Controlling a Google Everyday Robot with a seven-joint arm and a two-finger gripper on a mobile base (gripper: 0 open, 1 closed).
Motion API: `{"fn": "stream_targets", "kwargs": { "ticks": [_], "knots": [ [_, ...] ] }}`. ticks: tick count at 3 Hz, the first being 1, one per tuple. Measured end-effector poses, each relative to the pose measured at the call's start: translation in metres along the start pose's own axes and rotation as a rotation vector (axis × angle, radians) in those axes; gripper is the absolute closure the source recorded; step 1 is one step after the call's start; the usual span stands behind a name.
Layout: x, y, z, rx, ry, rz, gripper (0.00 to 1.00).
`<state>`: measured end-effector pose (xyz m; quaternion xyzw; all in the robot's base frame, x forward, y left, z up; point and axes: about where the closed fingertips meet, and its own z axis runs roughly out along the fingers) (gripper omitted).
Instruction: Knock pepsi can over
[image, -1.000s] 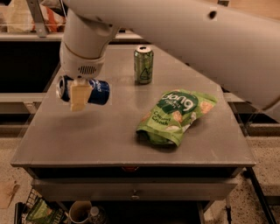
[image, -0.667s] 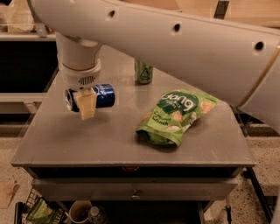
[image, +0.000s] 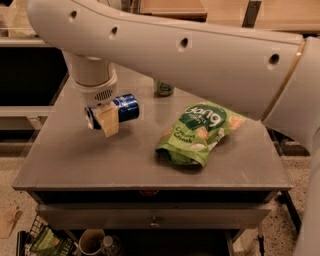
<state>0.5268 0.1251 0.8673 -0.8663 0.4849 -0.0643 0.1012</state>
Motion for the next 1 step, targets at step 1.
{"fn": "stream_targets", "kwargs": {
  "ticks": [1],
  "knots": [
    [0.0001, 0.0003, -0.0002, 0.001, 0.001, 0.000, 0.60]
  ]
}}
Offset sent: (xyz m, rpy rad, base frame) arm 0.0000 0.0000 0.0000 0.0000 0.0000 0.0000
